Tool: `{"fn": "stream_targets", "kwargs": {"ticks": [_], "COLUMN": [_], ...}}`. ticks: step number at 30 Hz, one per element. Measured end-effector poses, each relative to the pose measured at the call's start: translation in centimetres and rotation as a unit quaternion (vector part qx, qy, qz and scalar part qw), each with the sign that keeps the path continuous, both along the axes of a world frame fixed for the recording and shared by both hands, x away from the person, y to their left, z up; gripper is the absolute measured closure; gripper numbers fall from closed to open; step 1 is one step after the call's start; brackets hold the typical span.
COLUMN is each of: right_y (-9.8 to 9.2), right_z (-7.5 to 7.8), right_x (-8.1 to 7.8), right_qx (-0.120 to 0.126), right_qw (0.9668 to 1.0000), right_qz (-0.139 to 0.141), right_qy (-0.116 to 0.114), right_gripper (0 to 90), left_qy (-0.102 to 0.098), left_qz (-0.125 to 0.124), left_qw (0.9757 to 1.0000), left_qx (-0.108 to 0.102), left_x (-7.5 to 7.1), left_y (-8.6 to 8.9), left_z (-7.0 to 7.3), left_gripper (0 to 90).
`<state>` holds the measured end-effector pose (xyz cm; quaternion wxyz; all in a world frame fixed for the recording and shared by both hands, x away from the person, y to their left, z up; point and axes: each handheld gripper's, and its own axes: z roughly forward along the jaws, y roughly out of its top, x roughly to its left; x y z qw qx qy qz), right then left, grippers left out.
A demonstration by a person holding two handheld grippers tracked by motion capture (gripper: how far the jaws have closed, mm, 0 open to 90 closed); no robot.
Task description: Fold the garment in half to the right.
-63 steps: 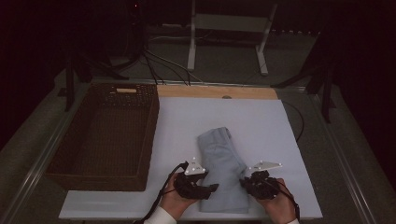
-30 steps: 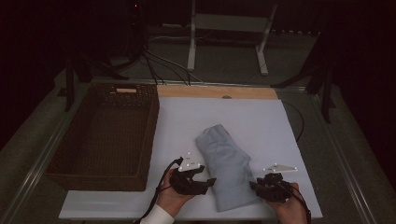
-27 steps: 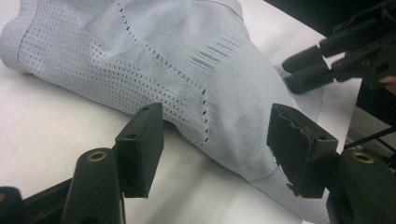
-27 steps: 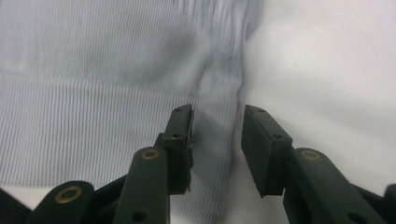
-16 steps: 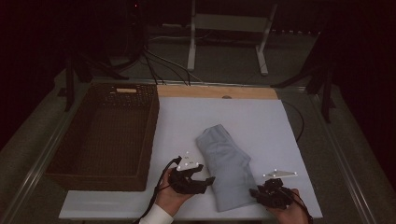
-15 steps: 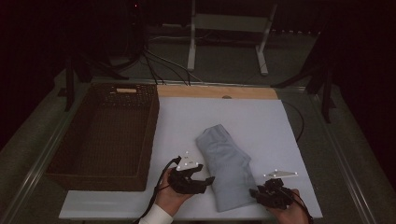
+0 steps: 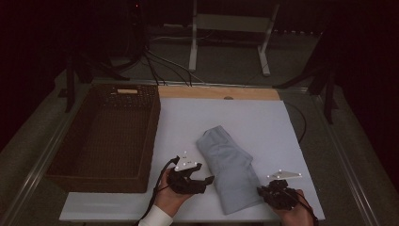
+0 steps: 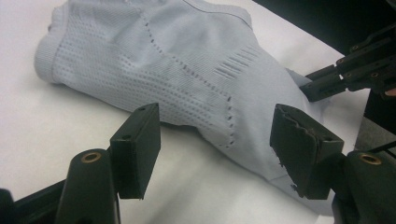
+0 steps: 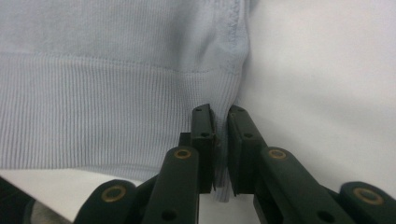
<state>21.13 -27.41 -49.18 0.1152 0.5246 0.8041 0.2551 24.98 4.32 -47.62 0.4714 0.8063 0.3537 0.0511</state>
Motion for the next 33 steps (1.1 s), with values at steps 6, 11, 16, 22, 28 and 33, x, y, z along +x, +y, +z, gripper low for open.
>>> {"fn": "stream_targets", "kwargs": {"ticks": [6,11,16,22,28,33], "right_y": [-0.5,-0.7,-1.2,-1.6,-1.8,-2.4], "right_z": [0.0,-0.1,-0.2,-0.2,-0.2,0.3], "right_x": [0.3,0.5,0.8,1.1,1.1,1.2], "right_qx": [-0.013,-0.012,-0.007,-0.005,0.001,0.034], "right_qw": [0.9998,0.9997,0.9995,0.999,0.9983,0.9956], "right_qz": [-0.008,-0.009,-0.017,-0.028,-0.038,-0.052], "right_qy": [-0.015,-0.02,-0.026,-0.034,-0.043,-0.07], "right_gripper": [83.0,82.8,82.7,82.6,77.7,42.7], "left_qy": [-0.002,-0.003,-0.006,-0.009,-0.013,-0.018], "left_qz": [0.006,0.01,0.017,0.024,0.032,0.043], "left_qw": [1.0,0.9999,0.9998,0.9997,0.9994,0.9989], "left_qx": [0.0,0.0,-0.001,0.0,0.0,-0.002], "left_x": [0.1,0.1,0.2,0.3,0.3,0.6], "left_y": [0.3,0.3,0.5,0.6,0.8,0.9], "left_z": [0.1,0.1,0.2,0.4,0.5,0.7], "left_gripper": [34.7,32.8,30.6,27.3,23.8,19.9]}}
